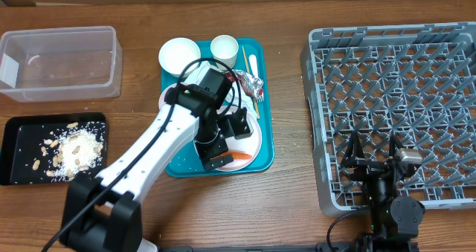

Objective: Sort waste into correct bins and load items into the dishwasher rack
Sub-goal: 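Move the left gripper down toward the carrot on the white plate, then close the left gripper on the carrot and lift it, then carry the carrot left and drop it onto the black tray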

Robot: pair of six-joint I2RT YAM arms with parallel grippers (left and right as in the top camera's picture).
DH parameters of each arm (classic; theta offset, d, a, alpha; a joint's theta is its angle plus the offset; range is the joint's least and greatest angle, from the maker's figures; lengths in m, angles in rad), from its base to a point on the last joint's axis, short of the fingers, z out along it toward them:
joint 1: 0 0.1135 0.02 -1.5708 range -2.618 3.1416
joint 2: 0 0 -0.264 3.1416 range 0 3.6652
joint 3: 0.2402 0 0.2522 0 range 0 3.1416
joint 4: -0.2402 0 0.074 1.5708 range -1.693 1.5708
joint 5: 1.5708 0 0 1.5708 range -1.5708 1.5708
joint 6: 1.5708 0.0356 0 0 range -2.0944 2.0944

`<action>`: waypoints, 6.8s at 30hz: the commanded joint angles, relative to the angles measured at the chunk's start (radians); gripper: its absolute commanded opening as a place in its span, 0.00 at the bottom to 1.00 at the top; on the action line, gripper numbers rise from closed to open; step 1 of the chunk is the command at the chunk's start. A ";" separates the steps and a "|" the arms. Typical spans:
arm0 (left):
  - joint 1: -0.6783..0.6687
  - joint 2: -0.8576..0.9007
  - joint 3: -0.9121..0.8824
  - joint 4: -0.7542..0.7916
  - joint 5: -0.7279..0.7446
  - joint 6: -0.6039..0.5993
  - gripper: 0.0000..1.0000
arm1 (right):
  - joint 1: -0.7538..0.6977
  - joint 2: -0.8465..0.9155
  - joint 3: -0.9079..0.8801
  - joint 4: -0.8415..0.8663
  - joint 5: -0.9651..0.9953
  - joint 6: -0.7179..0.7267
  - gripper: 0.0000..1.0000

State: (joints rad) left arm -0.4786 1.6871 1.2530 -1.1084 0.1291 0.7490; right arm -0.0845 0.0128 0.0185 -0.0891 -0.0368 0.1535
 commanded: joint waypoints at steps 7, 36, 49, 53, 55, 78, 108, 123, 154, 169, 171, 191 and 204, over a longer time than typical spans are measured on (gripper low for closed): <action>-0.011 0.131 0.005 0.116 -0.044 0.095 1.00 | -0.002 -0.009 -0.011 0.008 0.007 0.003 1.00; -0.055 0.204 -0.036 0.201 -0.032 0.137 0.95 | -0.002 -0.009 -0.011 0.008 0.007 0.003 1.00; -0.055 0.204 -0.073 0.270 -0.058 0.134 0.87 | -0.002 -0.009 -0.011 0.008 0.007 0.003 1.00; -0.055 0.204 -0.073 0.272 -0.055 0.129 0.77 | -0.002 -0.009 -0.011 0.008 0.007 0.003 1.00; -0.055 0.204 -0.073 0.271 -0.042 0.097 0.76 | -0.002 -0.009 -0.011 0.008 0.007 0.003 1.00; -0.051 0.204 -0.073 0.264 -0.092 0.028 0.91 | -0.002 -0.009 -0.011 0.008 0.007 0.003 1.00; -0.053 0.204 -0.074 0.257 -0.084 0.027 0.36 | -0.002 -0.009 -0.011 0.008 0.007 0.003 1.00; -0.053 0.203 -0.048 0.261 -0.050 -0.056 0.04 | -0.002 -0.009 -0.011 0.008 0.007 0.003 1.00; 0.677 0.201 0.490 -0.011 -0.041 -1.088 0.04 | -0.002 -0.009 -0.011 0.008 0.007 0.003 1.00; 1.104 0.202 0.455 -0.055 -0.083 -1.419 0.04 | -0.002 -0.009 -0.011 0.008 0.007 0.003 1.00; 1.125 0.202 0.439 -0.055 -0.169 -1.501 0.04 | -0.002 -0.009 -0.011 0.008 0.007 0.003 1.00; 1.175 0.204 0.225 0.154 -0.240 -1.700 0.10 | -0.002 -0.009 -0.011 0.008 0.007 0.003 1.00; 1.175 0.204 0.131 0.260 -0.211 -1.707 0.27 | -0.002 -0.009 -0.011 0.008 0.007 0.003 1.00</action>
State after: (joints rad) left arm 0.6945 1.8854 1.3941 -0.8589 -0.0837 -0.9436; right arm -0.0845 0.0128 0.0185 -0.0891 -0.0368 0.1535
